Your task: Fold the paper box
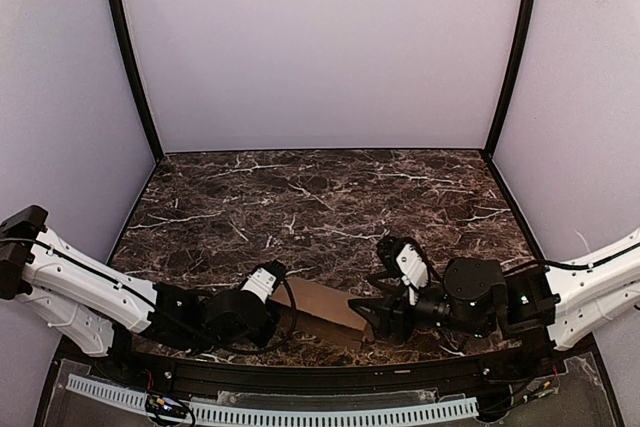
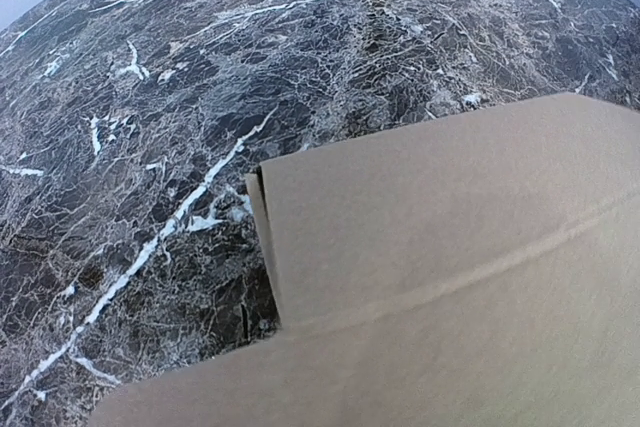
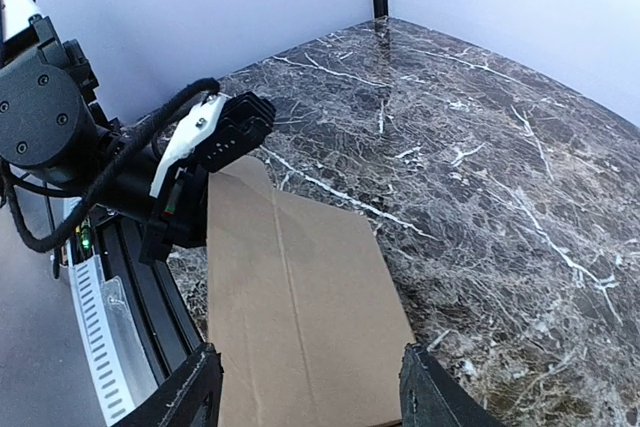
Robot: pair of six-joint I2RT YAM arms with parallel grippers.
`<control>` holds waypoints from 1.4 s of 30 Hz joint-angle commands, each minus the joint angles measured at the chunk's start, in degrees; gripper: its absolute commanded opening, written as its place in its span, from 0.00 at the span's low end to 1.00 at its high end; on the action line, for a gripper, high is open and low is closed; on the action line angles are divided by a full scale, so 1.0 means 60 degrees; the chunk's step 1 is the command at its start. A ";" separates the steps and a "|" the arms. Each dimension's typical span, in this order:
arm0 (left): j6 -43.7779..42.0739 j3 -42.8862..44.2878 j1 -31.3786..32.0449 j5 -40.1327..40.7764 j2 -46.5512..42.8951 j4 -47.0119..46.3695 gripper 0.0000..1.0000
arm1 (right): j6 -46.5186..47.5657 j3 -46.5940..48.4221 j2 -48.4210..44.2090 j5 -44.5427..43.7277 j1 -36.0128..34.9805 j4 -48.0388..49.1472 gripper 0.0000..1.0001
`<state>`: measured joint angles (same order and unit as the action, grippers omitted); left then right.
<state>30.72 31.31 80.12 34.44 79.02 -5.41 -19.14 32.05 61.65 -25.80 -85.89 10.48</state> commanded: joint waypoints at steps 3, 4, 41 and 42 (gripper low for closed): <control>0.0077 0.0251 0.0078 0.0220 0.0086 0.0432 0.01 | -0.0350 -0.0717 -0.1294 -0.0614 -0.0069 -0.1713 0.59; 0.0064 0.0276 0.0079 0.0229 0.0112 0.0440 0.01 | -0.0399 -0.0831 -0.1537 -0.0577 -0.0070 -0.1717 0.59; 0.0194 0.0256 0.0461 0.0156 -0.0055 0.0833 0.30 | -0.1550 0.0624 0.3804 0.1137 0.0450 0.0994 0.01; 0.0215 0.0160 0.0461 0.0072 -0.0168 0.0840 0.31 | -0.1587 0.0609 0.3903 0.1103 0.0452 0.0974 0.01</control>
<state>31.53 33.76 82.30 36.18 81.54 -2.76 -26.89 34.92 82.72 -19.29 -83.57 16.69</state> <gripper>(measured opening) 0.283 0.015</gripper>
